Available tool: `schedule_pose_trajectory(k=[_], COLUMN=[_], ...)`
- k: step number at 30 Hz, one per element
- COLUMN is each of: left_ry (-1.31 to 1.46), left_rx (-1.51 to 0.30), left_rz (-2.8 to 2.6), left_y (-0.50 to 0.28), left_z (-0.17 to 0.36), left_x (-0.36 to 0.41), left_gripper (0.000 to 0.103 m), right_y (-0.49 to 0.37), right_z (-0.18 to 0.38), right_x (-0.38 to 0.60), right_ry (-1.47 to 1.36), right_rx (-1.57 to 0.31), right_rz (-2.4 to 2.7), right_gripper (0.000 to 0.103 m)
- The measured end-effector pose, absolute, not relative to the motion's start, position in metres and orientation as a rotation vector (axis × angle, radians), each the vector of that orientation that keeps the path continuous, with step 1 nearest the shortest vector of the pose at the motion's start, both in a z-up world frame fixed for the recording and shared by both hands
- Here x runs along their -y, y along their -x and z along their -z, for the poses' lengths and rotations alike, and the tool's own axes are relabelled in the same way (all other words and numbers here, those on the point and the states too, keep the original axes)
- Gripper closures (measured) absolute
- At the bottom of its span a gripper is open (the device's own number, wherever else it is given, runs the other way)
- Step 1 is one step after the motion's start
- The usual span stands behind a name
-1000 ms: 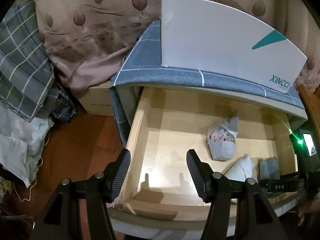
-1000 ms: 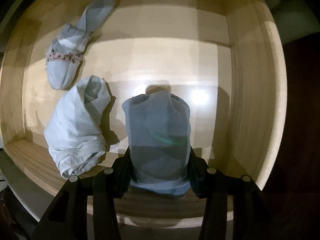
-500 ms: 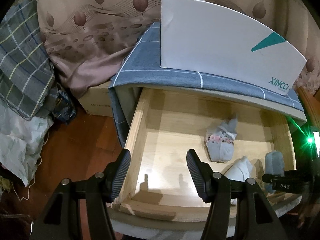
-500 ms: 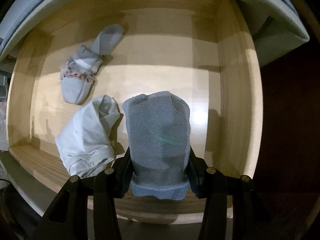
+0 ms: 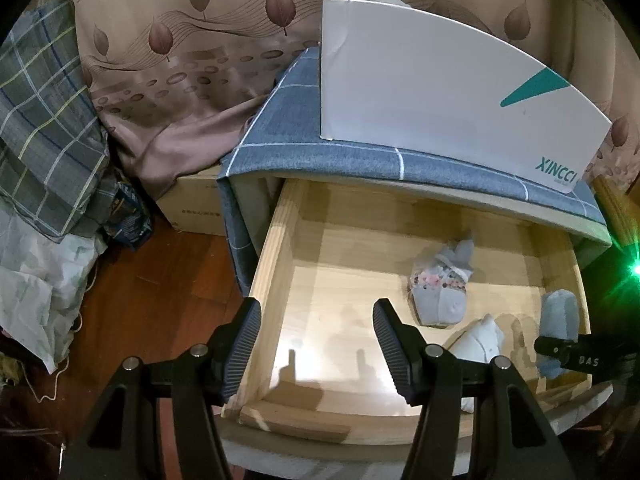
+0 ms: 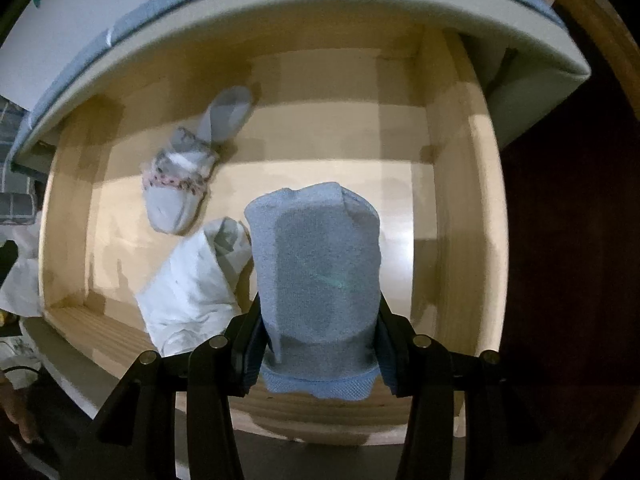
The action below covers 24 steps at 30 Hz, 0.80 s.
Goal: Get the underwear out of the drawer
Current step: 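Return the left tool over the drawer while the right tool holds the light blue item, then lower the light blue rolled item into the white box and open the right tool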
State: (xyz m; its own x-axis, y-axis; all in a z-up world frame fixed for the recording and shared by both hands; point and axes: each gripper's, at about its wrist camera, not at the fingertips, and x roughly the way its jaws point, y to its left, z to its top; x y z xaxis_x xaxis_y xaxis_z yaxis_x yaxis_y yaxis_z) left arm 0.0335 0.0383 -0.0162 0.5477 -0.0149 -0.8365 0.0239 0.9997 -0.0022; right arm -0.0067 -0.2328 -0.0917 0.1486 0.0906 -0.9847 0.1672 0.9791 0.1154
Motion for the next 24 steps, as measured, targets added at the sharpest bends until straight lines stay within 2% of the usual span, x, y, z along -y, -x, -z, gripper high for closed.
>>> schedule_pose_trajectory(k=[11,24], left_ry=[-0.005,0.010], left_rx=[-0.989,-0.982], left_rz=[0.024,0.024], left_y=[-0.034,-0.032], left_z=[0.016,0.015], left_x=[-0.040,-0.039], left_gripper=[0.043,0.043], right_y=[-0.002,-0.020], right_z=[0.031,-0.088], right_x=[0.235,0.233], right_ry=[-0.203,-0.147], right_rx=[-1.312,-1.141], right_rz=[0.015,-0.032], right_gripper=[0.059,0.059])
